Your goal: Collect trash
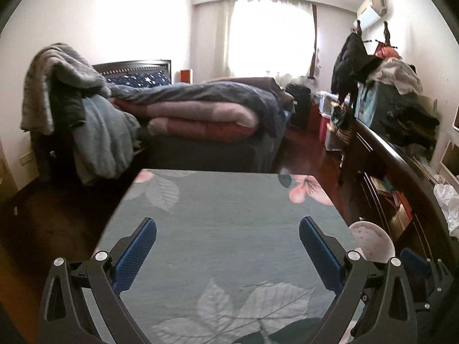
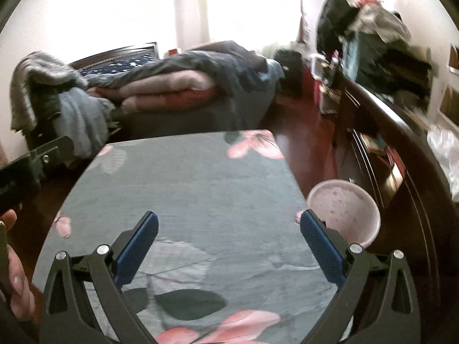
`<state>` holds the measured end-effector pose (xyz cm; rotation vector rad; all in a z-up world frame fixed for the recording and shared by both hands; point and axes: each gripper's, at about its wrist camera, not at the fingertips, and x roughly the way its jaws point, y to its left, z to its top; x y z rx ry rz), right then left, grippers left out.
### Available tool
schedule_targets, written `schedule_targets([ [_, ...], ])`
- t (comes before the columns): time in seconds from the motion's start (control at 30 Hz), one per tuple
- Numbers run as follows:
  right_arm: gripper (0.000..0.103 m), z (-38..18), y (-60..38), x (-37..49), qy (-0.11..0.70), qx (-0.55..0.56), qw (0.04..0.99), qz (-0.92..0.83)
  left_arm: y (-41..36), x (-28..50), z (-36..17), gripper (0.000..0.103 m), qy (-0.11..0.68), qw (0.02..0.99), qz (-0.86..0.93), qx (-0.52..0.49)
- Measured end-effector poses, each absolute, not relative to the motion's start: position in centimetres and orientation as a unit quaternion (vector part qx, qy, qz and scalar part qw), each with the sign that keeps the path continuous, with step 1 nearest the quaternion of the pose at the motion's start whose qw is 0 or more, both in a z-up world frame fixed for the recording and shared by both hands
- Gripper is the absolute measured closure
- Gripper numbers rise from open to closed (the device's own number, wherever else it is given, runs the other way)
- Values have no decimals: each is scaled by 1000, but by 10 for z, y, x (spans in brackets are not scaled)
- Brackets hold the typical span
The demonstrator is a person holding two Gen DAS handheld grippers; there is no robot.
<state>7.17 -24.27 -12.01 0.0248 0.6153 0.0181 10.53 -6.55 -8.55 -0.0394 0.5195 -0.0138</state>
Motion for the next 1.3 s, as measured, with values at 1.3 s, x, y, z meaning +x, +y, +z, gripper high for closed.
schedule_targets([
  [1.3,4,-56,-191,-1,209,-34,977,18,5,14,-38,4,170,983,37,-52],
])
